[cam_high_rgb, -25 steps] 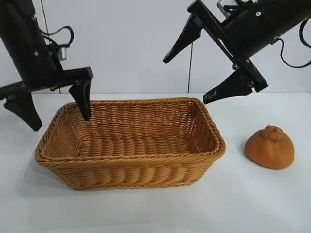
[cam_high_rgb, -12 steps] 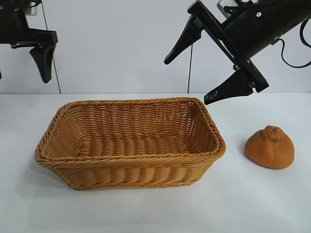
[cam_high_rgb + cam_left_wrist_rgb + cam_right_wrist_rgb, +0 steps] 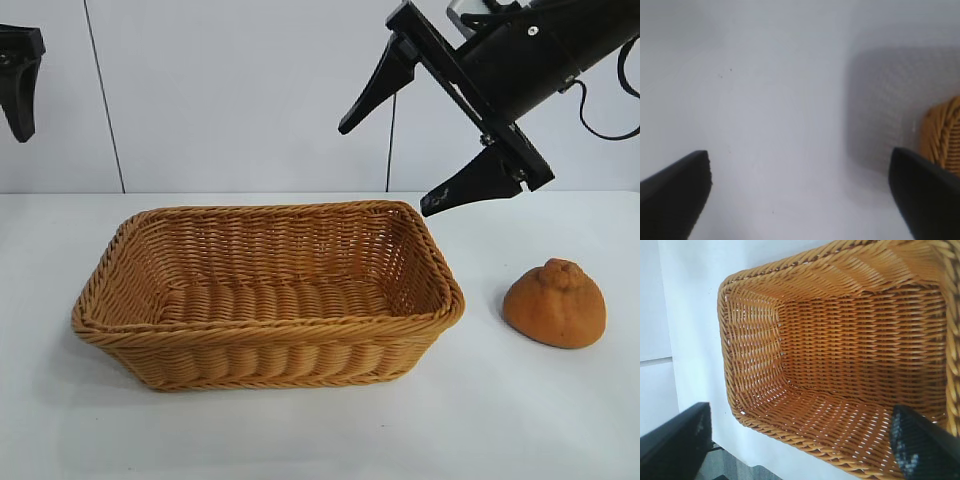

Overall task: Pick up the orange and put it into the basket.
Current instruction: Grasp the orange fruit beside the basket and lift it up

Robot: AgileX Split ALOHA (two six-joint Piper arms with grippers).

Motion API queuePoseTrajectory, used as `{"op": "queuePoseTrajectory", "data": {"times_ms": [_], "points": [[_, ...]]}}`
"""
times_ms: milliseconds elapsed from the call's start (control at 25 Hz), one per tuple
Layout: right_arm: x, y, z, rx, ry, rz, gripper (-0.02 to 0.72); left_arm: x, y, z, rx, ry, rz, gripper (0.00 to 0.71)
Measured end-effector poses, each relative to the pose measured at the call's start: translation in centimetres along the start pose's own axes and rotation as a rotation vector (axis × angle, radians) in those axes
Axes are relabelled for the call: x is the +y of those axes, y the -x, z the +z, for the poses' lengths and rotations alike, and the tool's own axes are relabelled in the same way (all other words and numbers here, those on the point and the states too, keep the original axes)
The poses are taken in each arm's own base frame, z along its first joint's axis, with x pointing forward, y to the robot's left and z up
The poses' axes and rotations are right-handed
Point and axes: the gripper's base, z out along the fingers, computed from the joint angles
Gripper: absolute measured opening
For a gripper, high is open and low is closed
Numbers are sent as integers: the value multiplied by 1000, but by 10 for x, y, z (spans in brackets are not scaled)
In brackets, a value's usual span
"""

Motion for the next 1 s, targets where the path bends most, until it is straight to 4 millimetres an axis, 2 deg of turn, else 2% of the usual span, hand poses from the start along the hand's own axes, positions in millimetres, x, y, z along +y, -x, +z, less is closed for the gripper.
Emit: {"op": "queuePoseTrajectory", "data": {"times_ms": [240,440,560,760,1000], "points": [[0,0,0,0,0,0,662,6,-75,-25,49,3,28,675],[0,0,0,1,0,0,662,11,-145,-51,12,1,33,675],[0,0,0,5,1,0,662,14,-186,-58,-14,-1,35,675],[0,-1,0,6,1,0,662,18,-246,-60,-136,-7,35,675],[0,-1,0,13,3,0,662,22,-297,-58,-342,-22,33,675]]}}
